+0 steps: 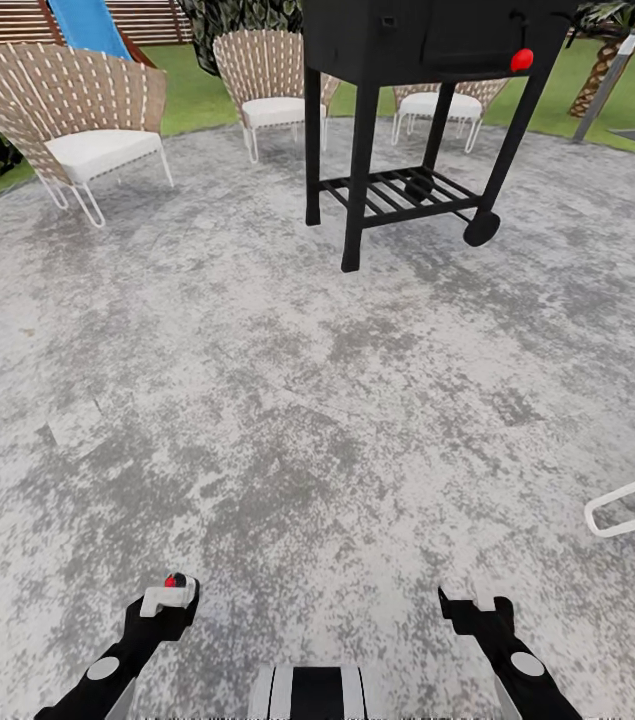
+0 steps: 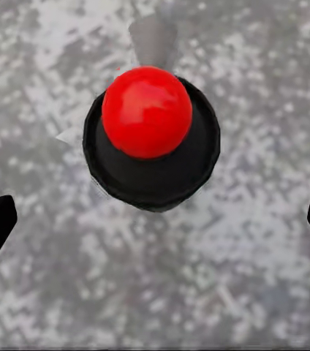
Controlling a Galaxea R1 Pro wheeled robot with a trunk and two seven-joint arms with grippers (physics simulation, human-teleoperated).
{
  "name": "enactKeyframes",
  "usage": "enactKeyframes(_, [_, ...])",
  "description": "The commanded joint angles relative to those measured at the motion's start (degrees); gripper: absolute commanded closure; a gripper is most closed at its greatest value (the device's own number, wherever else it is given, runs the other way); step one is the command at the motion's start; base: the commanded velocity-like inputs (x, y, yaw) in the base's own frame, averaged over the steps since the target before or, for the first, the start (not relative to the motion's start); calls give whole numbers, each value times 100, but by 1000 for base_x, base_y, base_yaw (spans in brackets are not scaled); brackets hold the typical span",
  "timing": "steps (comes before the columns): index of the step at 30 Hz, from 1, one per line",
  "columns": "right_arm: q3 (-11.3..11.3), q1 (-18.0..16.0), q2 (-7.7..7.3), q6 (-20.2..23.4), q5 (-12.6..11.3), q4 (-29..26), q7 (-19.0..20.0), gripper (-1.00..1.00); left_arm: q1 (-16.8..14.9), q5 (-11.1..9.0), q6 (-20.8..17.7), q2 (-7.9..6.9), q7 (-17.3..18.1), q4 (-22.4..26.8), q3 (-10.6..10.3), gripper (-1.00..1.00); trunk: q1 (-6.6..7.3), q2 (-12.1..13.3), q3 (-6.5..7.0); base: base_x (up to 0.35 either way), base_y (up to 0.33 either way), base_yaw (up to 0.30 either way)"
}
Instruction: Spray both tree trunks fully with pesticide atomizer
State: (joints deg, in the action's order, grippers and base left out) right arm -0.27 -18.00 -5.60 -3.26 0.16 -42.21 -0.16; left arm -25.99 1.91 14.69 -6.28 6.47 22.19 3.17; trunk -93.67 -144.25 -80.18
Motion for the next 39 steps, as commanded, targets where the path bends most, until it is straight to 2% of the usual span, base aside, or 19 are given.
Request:
enactKeyframes(1, [-1,-2,-5,-17,2,3,-2,-100,-3,20,16,-1,39,-4,34,-100,-1,-3,-33,0,0,0])
enactKeyframes(6, [1,-2,-4,-17,1,3,-2,-100,4,20,17,-4,39,-4,34,-100,-4,-4,-68,0,0,0])
enactKeyframes(39, [1,-2,2,-17,3,4,-2,-100,6,13,17,-5,36,0,82,-100,-4,-4,-71,22,0,0])
